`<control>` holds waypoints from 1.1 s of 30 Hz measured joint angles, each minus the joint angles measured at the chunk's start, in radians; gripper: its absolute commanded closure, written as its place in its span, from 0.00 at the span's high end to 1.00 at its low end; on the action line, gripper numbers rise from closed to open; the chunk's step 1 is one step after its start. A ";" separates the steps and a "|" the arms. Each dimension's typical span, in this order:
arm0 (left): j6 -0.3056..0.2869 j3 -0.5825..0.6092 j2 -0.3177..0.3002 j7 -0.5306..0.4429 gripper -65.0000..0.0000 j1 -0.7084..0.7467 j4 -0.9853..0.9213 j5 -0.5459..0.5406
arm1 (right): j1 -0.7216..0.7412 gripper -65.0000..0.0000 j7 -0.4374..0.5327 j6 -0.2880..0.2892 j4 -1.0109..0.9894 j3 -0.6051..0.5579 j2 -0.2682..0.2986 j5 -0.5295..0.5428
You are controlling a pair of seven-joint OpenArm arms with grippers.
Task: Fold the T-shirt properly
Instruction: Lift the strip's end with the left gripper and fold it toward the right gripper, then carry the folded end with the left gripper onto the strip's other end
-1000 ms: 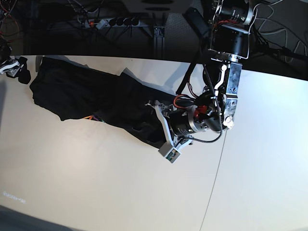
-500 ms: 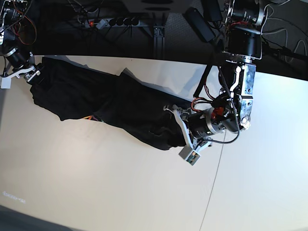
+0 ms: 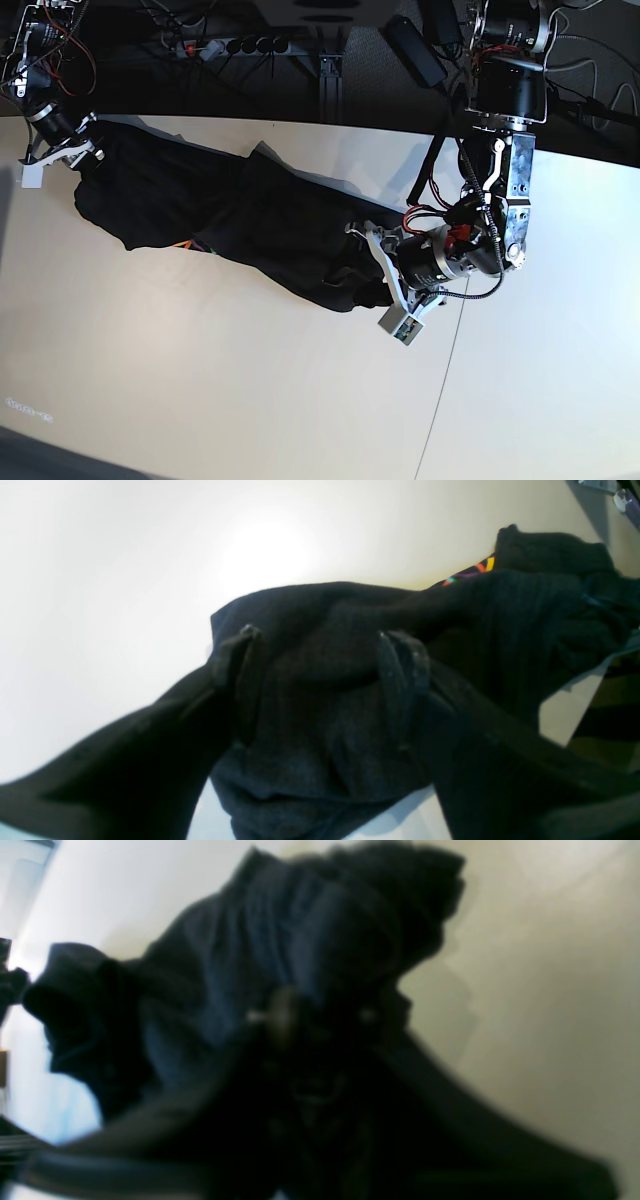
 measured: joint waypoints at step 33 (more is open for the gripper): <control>0.002 -0.001 0.120 -0.017 0.59 0.278 -0.071 -0.170 | 0.214 0.00 -0.185 0.002 0.366 -0.246 0.351 -0.080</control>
